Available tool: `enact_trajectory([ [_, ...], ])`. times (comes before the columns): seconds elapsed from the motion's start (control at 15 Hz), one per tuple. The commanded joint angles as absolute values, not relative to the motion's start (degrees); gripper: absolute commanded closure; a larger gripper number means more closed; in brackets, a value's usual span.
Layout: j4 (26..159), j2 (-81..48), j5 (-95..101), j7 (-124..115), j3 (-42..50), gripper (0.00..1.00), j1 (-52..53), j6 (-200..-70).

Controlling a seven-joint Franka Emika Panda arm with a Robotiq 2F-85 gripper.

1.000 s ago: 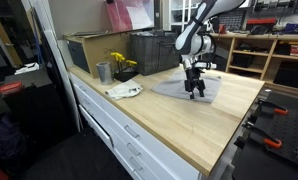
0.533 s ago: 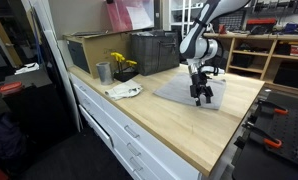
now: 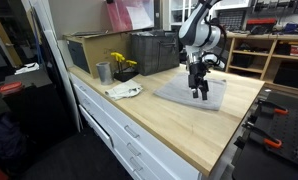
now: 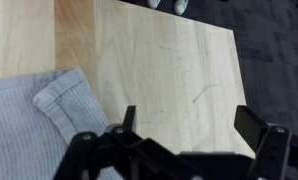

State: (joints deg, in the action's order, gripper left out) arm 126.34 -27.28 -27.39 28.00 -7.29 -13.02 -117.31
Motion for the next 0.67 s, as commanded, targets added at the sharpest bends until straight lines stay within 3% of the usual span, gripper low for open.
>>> enact_trajectory([
  [0.0, 129.96, -22.29, -27.30, 28.74, -6.25, 0.00, -11.45, -117.58],
  [0.6, 133.21, -16.58, -11.51, 12.19, 0.39, 0.00, -5.27, -134.82],
])
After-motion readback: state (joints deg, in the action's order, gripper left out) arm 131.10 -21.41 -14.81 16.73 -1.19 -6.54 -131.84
